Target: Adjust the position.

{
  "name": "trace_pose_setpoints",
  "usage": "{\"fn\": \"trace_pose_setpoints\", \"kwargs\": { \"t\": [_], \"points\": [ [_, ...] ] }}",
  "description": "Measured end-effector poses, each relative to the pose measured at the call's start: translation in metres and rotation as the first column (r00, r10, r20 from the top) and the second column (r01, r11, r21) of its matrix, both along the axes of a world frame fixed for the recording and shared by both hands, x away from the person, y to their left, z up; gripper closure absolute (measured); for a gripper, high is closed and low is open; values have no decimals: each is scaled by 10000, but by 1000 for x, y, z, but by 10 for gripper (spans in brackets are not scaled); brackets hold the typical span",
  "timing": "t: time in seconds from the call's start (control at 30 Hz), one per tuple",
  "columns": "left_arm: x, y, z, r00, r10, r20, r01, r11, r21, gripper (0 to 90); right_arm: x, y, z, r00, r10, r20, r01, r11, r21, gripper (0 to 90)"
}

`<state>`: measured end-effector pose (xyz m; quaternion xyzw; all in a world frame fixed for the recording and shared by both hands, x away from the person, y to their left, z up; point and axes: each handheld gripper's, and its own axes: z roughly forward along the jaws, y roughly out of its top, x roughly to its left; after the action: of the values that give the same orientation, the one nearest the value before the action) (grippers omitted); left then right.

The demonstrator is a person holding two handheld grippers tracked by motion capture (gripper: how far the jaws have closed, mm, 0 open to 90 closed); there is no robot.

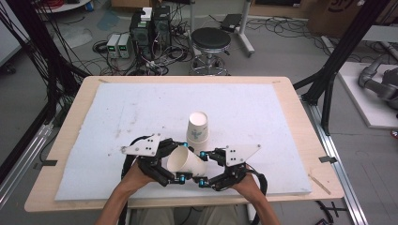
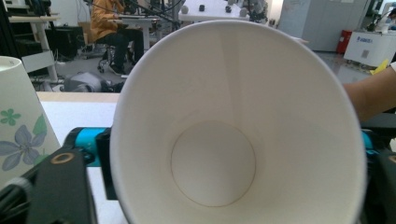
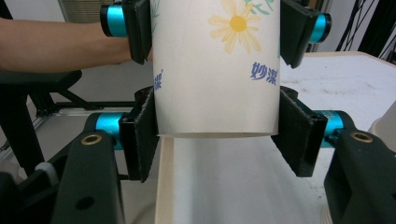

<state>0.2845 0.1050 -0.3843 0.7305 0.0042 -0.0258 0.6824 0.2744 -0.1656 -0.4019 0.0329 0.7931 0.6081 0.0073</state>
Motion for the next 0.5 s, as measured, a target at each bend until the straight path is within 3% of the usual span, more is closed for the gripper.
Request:
{"fn": "trace_pose_setpoints", "kwargs": {
  "t": [0.5],
  "points": [
    [-1,2,0,9999,64,128,-65,10000,58,328,1,1,-1,10000,14,-12,-14,10000,-32,380]
  ]
}}
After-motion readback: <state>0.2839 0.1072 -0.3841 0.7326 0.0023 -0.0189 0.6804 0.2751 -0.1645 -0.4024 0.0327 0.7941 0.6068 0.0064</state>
